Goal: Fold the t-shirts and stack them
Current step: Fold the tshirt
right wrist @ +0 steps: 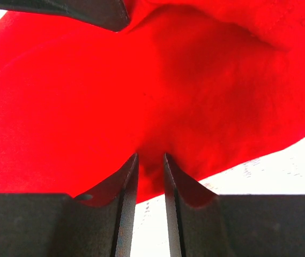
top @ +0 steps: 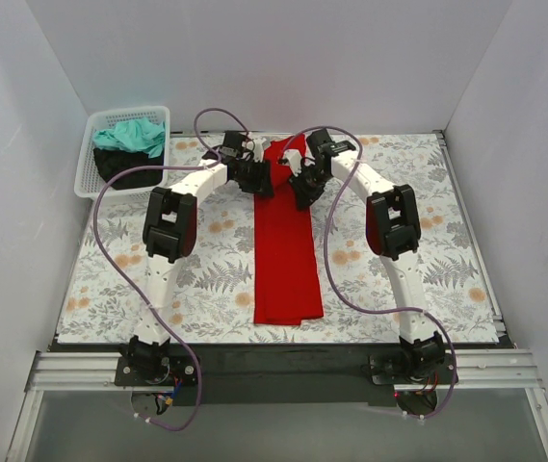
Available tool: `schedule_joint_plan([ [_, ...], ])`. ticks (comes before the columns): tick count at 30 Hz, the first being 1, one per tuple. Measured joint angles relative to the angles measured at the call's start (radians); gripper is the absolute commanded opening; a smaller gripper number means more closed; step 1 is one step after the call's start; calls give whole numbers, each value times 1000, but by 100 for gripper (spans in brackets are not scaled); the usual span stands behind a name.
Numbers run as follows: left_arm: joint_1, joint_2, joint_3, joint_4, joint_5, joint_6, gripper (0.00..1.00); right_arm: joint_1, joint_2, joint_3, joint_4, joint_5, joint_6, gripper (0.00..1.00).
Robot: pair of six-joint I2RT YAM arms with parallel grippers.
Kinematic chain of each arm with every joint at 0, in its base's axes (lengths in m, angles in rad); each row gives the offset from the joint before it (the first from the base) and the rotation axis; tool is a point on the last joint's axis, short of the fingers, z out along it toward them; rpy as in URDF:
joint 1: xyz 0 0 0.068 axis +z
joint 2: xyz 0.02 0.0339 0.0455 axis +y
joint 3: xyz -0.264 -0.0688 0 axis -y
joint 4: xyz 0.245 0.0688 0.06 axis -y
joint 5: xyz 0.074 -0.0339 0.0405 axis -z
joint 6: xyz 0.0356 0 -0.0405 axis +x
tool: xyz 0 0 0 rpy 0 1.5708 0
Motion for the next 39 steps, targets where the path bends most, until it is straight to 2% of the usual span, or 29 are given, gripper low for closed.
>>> schedule_joint_plan([
  [2, 6, 19, 34, -1, 6, -3, 40, 2, 6, 14, 11, 19, 0, 33],
  [7, 37, 48, 89, -16, 97, 5, 47, 2, -15, -9, 32, 26, 3, 50],
  [9, 48, 32, 84, -28, 141, 28, 49, 2, -72, -70, 32, 20, -6, 56],
  [12, 63, -65, 0, -33, 190, 83, 52, 2, -243, -176, 1, 2, -46, 59],
  [15, 71, -285, -197, -18, 240, 164, 52, 4, -424, -248, -6, -17, -98, 59],
  [18, 74, -557, -406, -6, 312, 262, 56, 18, -662, -407, -5, -25, -185, 59],
  [22, 74, -948, -710, 14, 428, 460, 58, 101, -935, -693, 6, -20, -314, 59],
  [25, 50, -1149, -922, -20, 490, 657, 59, 199, -1047, -936, 14, -7, -395, 59],
  [27, 3, -1237, -1078, -18, 489, 771, 59, 263, -1091, -1084, 43, 11, -422, 59],
  [31, -167, -1351, -1380, 25, 421, 919, 59, 396, -1173, -1334, 140, 63, -454, 59],
  [35, -263, -1397, -1527, 108, 350, 997, 59, 479, -1204, -1436, 258, 103, -477, 58],
  [39, -302, -1361, -1545, 217, 300, 1040, 59, 529, -1183, -1458, 351, 140, -492, 52],
])
